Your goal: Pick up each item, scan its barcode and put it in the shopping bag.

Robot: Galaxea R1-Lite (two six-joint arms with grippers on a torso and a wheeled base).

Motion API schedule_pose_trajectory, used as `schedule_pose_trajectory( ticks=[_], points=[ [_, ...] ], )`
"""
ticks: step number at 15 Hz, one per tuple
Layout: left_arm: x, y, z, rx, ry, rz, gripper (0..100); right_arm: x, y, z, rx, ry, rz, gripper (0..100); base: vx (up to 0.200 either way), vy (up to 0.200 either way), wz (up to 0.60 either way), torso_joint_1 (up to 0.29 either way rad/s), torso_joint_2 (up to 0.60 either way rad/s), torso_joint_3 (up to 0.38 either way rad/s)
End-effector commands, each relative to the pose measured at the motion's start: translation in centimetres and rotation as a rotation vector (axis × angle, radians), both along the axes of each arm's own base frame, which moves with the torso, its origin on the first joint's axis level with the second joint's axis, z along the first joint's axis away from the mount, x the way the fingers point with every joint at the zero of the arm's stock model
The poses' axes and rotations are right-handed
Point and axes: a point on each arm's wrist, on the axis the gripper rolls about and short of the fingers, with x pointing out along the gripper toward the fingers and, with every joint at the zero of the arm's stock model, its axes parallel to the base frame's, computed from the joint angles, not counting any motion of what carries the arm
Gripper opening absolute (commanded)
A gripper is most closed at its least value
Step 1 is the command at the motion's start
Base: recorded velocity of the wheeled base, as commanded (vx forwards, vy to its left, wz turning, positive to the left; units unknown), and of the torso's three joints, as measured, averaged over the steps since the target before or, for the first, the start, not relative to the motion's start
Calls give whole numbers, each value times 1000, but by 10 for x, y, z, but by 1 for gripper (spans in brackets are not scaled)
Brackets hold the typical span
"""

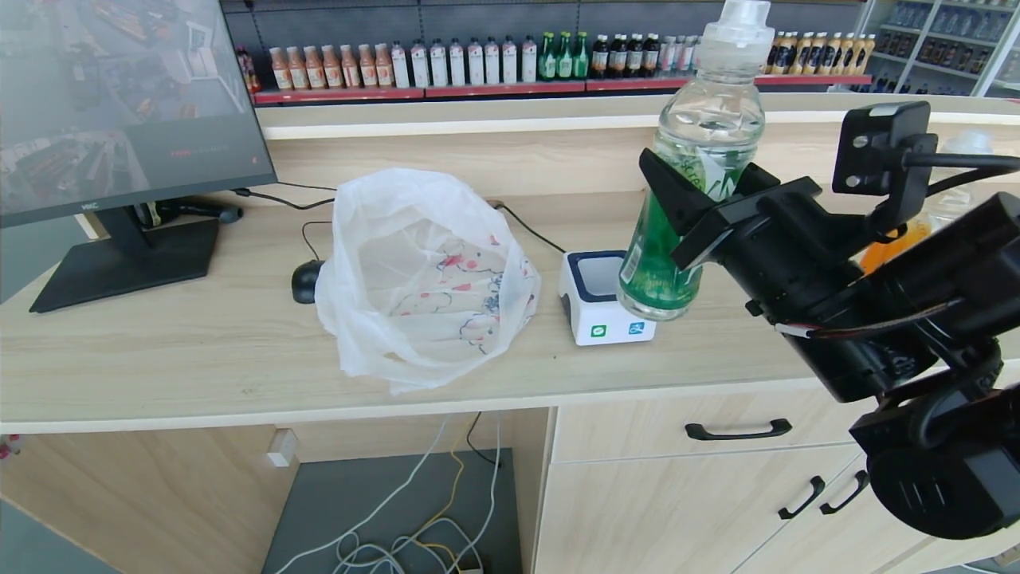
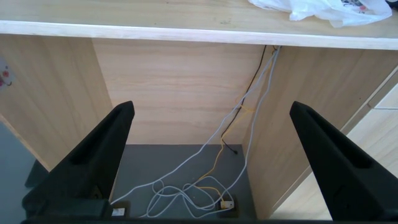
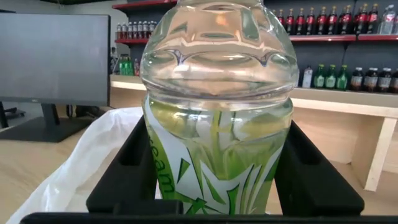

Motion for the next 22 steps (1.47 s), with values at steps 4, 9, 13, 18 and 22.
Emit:
schedule_pose_trajectory(
  ticks=[4,9,13,18,22],
  points=[
    [0,0,0,-2,-1,0,100,1,-1,0,5,1,-1,0,0,150,0,-1,3,-2],
    [0,0,0,-5,-1,2,100,-1,-8,3,14,-2,-14,0,0,200,0,5,1,1],
    [0,0,0,-6,-1,2,100,-4,-10,4,18,-1,-13,0,0,200,0,1,5,1],
    [0,0,0,-5,-1,0,100,-6,-11,3,16,2,-13,0,0,200,0,2,3,3],
    [0,0,0,-2,-1,0,100,-2,-9,0,12,11,-13,0,0,0,0,0,0,0]
  ],
)
